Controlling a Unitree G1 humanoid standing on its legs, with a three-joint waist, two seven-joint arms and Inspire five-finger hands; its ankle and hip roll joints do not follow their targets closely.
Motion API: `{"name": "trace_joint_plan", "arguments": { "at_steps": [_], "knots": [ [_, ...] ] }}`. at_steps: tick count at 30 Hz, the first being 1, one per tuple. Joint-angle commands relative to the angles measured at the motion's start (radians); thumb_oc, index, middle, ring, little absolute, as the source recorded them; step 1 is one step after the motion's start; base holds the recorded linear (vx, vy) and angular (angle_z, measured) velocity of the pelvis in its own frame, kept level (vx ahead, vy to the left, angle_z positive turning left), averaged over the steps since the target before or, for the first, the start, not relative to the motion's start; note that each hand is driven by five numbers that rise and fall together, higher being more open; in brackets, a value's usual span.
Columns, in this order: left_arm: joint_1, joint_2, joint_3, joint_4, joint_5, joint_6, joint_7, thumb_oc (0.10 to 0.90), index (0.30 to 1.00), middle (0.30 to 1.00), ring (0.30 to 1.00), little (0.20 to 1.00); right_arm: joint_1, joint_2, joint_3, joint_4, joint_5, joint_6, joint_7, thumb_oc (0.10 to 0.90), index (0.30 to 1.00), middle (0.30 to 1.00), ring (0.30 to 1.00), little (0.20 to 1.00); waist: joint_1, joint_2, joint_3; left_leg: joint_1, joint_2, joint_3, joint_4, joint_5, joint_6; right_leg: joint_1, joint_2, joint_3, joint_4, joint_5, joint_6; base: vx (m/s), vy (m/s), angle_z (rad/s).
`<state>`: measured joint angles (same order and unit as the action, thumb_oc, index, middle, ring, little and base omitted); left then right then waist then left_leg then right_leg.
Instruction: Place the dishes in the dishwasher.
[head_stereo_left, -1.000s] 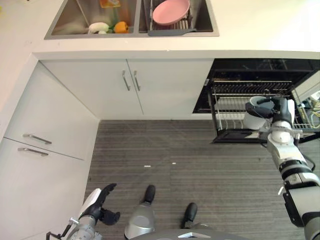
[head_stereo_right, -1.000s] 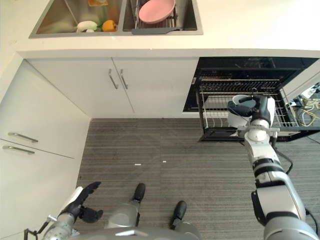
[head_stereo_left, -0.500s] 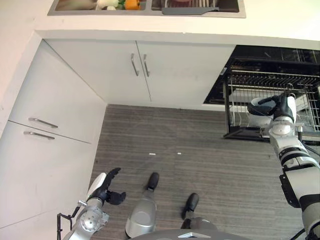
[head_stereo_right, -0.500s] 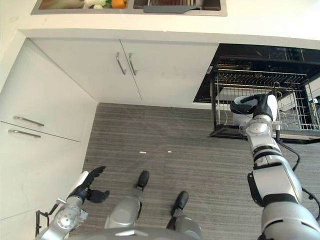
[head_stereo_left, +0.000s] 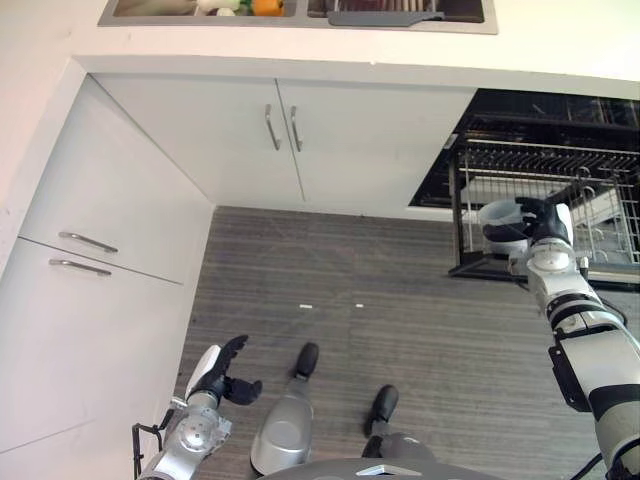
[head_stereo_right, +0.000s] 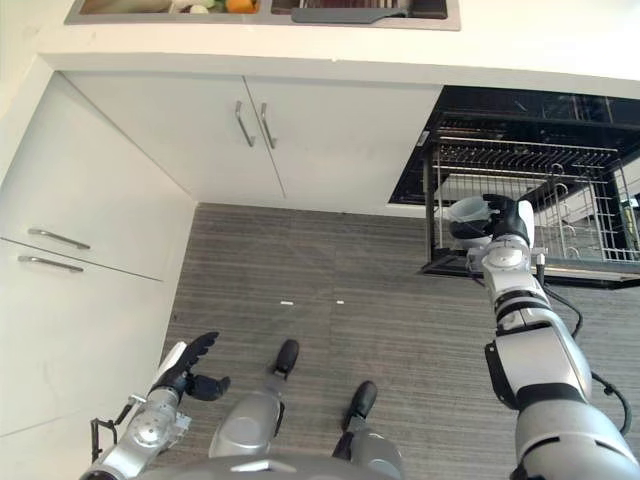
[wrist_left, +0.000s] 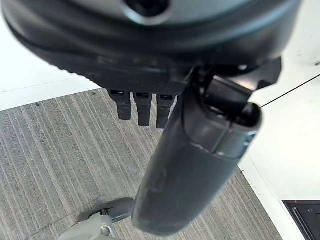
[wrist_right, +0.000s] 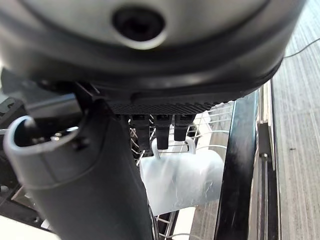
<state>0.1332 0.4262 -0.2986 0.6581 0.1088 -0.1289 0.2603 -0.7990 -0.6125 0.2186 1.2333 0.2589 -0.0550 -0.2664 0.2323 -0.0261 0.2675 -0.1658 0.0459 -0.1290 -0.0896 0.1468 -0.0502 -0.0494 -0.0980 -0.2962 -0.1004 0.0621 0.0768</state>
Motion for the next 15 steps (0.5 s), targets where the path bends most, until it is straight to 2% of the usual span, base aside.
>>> {"name": "trace_joint_plan", "arguments": {
  "at_steps": [1, 7, 10, 11, 12, 13, 14, 15],
  "knots": [
    [0.012, -0.002, 0.020, 0.013, -0.039, -0.012, 0.010, 0.800, 0.900, 0.900, 0.900, 0.900, -0.021, -0.086, 0.024, -0.058, 0.018, -0.061, -0.020, 0.800, 0.900, 0.900, 0.900, 0.900, 0.005, -0.045, -0.061, 0.054, 0.051, 0.066, 0.003, -0.080, -0.075, 0.090, -0.046, 0.031, 0.013, -0.081, 0.081, 0.03, -0.015, -0.06],
    [-0.004, -0.020, 0.030, 0.061, -0.048, -0.001, 0.001, 0.800, 0.900, 0.900, 0.900, 0.900, 0.039, -0.093, 0.002, -0.143, 0.023, -0.073, -0.010, 0.800, 0.900, 0.900, 0.900, 0.900, -0.010, -0.047, -0.072, 0.079, 0.057, 0.077, 0.002, -0.083, -0.077, 0.105, -0.042, 0.037, 0.013, -0.083, 0.078, 0.01, -0.004, -0.03],
    [-0.024, -0.055, 0.054, 0.144, -0.036, 0.022, 0.003, 0.800, 0.900, 0.900, 0.900, 0.900, 0.225, -0.040, -0.111, -0.442, 0.152, -0.136, 0.015, 0.800, 0.900, 0.900, 0.900, 0.900, -0.036, -0.037, -0.081, 0.104, 0.065, 0.092, 0.002, -0.084, -0.078, 0.121, -0.039, 0.047, 0.013, -0.085, 0.075, 0.00, 0.001, -0.10],
    [-0.019, -0.091, 0.098, 0.207, -0.048, 0.037, 0.012, 0.800, 0.900, 0.900, 0.900, 0.900, 0.361, 0.041, -0.213, -0.641, 0.276, -0.205, 0.040, 0.800, 0.900, 0.900, 0.900, 0.900, -0.053, -0.025, -0.086, 0.117, 0.067, 0.095, 0.004, -0.085, -0.080, 0.132, -0.037, 0.049, 0.013, -0.087, 0.072, -0.01, -0.010, -0.05],
    [-0.023, -0.102, 0.124, 0.270, -0.052, 0.055, 0.012, 0.800, 0.900, 0.900, 0.900, 0.900, 0.413, 0.059, -0.246, -0.738, 0.300, -0.222, 0.057, 0.800, 0.900, 0.900, 0.900, 0.900, -0.060, -0.021, -0.091, 0.123, 0.070, 0.097, 0.004, -0.084, -0.082, 0.137, -0.035, 0.047, 0.013, -0.091, 0.068, 0.00, -0.007, -0.03],
    [-0.025, -0.101, 0.122, 0.274, -0.052, 0.052, 0.013, 0.800, 0.900, 0.900, 0.900, 0.900, 0.423, 0.061, -0.251, -0.749, 0.298, -0.218, 0.055, 0.800, 0.900, 0.900, 0.900, 0.900, -0.059, -0.021, -0.091, 0.125, 0.071, 0.095, 0.004, -0.085, -0.082, 0.140, -0.035, 0.046, 0.013, -0.092, 0.068, -0.03, -0.033, -0.02],
    [-0.043, -0.144, 0.187, 0.394, -0.102, 0.072, 0.017, 0.800, 0.900, 0.900, 0.900, 0.900, 0.524, 0.111, -0.289, -0.917, 0.350, -0.260, 0.097, 0.800, 0.900, 0.900, 0.900, 0.900, -0.076, -0.012, -0.099, 0.134, 0.074, 0.099, 0.006, -0.080, -0.088, 0.151, -0.033, 0.043, 0.013, -0.092, 0.063, 0.00, 0.000, 0.00],
    [-0.043, -0.144, 0.187, 0.394, -0.102, 0.072, 0.017, 0.800, 0.900, 0.900, 0.900, 0.900, 0.524, 0.111, -0.289, -0.917, 0.350, -0.260, 0.097, 0.800, 0.900, 0.900, 0.900, 0.900, -0.076, -0.012, -0.099, 0.134, 0.074, 0.099, 0.006, -0.080, -0.088, 0.151, -0.033, 0.043, 0.013, -0.092, 0.063, -0.01, -0.022, -0.11]
  ]
}}
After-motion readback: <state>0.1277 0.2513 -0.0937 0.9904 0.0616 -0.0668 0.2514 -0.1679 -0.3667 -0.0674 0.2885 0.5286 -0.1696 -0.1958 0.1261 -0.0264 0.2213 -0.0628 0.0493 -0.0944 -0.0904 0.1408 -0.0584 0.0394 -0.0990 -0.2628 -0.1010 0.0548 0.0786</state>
